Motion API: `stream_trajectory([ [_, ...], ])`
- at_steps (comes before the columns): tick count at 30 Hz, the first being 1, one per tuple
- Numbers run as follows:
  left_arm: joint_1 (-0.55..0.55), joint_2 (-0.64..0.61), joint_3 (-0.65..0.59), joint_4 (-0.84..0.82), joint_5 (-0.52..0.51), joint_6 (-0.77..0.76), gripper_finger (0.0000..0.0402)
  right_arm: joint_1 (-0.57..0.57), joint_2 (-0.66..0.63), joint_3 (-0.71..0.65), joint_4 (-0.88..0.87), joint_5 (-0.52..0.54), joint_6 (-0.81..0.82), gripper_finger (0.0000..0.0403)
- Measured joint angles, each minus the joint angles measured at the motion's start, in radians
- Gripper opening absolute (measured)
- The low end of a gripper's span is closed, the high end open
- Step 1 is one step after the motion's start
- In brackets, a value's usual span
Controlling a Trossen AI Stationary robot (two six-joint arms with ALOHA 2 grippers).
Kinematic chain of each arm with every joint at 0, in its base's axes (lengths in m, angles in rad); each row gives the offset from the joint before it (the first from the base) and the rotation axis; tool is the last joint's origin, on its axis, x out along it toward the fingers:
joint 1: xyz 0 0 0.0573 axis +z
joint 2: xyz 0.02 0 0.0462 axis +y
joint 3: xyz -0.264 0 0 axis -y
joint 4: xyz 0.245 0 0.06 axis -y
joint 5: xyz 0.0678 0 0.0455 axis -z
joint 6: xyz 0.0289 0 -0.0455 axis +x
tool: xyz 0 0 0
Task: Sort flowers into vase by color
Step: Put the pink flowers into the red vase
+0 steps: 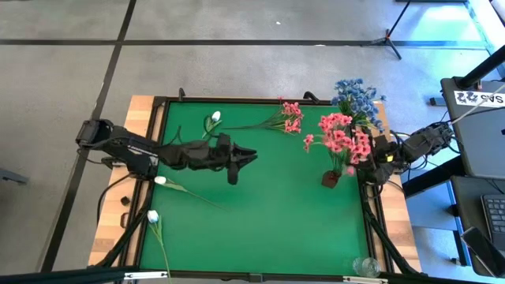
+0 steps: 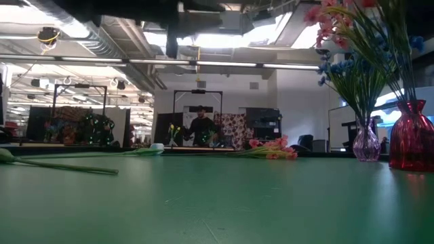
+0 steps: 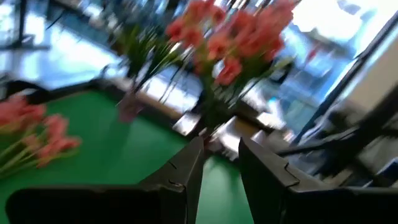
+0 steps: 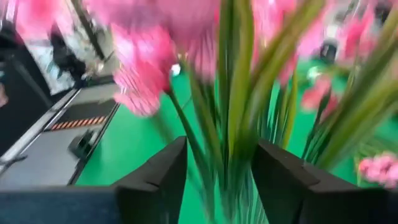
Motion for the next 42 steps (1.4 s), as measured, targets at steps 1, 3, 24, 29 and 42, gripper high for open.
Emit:
stream_trajectory([
  [1,0.01,0.0,0.027,-0.08,-0.003,-0.001,0.01,0.0,0.006,0.014,-0.035,-0.013,0.026,0.0178],
  [3,0.032,0.0,0.078,-0.231,-0.009,-0.001,0.01,0.0,0.019,0.041,-0.105,-0.053,0.075,0.0189],
  [24,0.376,0.108,0.233,-0.722,0.177,0.289,0.01,0.0,0.257,0.484,-0.725,-0.077,0.547,0.0209],
  [29,0.5,0.241,0.326,-0.728,0.205,0.41,0.01,0.0,0.261,0.496,-0.721,0.07,0.654,0.0209],
  [42,0.657,0.507,0.404,-0.726,0.437,0.7,0.01,0.0,0.277,0.495,-0.656,0.283,0.685,0.0209],
])
